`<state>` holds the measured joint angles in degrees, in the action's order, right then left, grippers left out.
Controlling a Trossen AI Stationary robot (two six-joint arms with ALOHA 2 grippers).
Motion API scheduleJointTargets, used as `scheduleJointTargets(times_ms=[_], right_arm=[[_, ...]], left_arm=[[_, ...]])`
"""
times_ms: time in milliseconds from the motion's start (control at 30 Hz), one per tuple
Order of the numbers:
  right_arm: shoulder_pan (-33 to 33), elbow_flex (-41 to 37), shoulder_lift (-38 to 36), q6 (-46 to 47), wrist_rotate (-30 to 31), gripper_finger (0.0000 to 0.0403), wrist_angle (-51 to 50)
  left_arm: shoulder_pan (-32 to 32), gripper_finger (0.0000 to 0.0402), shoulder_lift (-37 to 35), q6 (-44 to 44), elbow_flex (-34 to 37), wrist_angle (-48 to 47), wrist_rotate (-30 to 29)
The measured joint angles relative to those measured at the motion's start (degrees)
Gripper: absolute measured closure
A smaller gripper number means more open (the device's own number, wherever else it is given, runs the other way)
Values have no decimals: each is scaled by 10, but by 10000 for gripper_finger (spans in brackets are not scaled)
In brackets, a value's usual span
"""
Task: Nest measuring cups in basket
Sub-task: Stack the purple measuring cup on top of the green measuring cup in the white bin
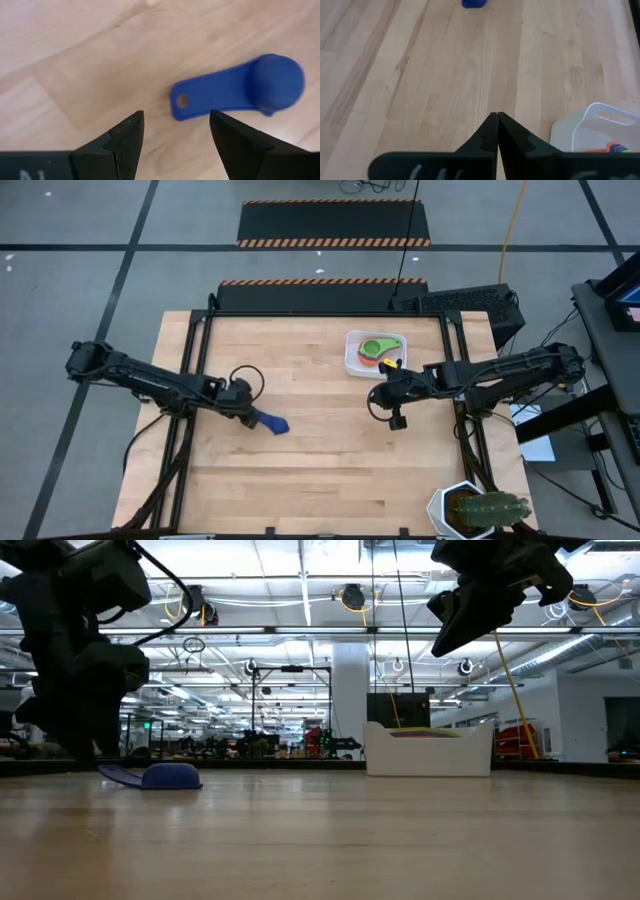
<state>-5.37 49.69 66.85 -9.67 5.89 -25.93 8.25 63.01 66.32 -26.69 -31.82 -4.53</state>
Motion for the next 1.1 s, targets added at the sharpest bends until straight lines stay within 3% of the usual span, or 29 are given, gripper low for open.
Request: scheduleJointTargets(times_ms=[133,467,867,967,1100], right_arm=[[0,0,0,1,0,403,0],[0,0,0,0,-1,403,-1],[0,0,0,0,0,403,0],[0,0,0,0,0,403,0],[0,0,0,0,0,403,0]], left_arm=[[-11,174,0,5,27,29,1],[-26,174,-3,-14,113,235,26],[-26,177,-1,-17,114,243,51],[-26,203,-1,-23,115,245,52],[-26,276,-1,-52,115,242,52]])
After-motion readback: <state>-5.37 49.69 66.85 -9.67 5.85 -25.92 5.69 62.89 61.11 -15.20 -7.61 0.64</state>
